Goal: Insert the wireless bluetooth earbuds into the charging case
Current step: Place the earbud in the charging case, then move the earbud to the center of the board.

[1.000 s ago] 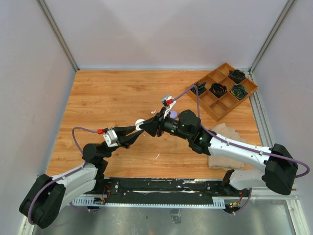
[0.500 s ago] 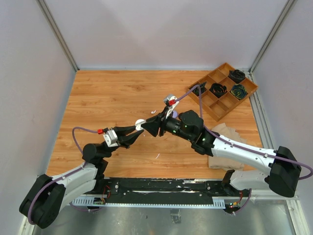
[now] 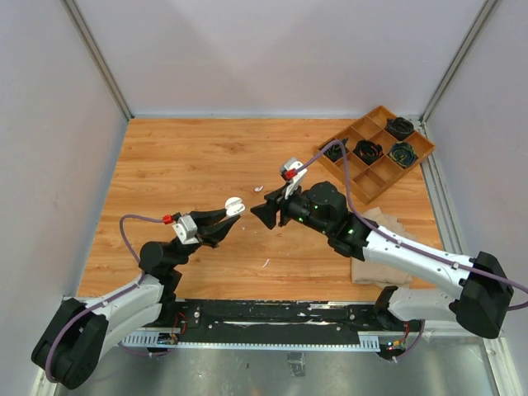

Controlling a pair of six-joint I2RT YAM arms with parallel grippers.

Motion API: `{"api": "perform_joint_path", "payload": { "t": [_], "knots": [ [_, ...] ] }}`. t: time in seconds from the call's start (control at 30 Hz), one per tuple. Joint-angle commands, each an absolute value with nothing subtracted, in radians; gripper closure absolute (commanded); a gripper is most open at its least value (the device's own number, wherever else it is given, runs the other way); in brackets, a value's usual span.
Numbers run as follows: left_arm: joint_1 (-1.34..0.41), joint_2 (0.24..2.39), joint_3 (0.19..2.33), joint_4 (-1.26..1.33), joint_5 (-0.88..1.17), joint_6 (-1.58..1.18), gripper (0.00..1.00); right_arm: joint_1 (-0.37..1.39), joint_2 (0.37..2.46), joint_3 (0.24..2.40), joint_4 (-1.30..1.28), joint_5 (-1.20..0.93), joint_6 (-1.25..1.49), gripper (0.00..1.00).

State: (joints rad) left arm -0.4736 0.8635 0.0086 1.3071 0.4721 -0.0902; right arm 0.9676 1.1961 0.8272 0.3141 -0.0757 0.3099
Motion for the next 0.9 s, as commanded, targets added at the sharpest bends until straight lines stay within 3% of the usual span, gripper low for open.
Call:
{"api": "perform_joint_path", "payload": {
  "t": [0.0, 0.33, 0.87],
  "knots": [
    [-0.471, 0.818, -0.075, 1.262, 0.375, -0.088, 1.00, 0.878, 1.163, 0.830, 0.253, -0.079, 0.190, 0.41],
    [-0.471, 0.791, -0.081, 1.236, 0.325, -0.088, 1.00, 0.687, 1.424, 0.929, 0.152, -0.225, 0.006, 0.38],
    [-0.471, 0.774, -0.084, 1.218, 0.303, -0.080, 1.00, 0.637, 1.935, 1.302, 0.067, -0.388, -0.162, 0.40]
  ]
}}
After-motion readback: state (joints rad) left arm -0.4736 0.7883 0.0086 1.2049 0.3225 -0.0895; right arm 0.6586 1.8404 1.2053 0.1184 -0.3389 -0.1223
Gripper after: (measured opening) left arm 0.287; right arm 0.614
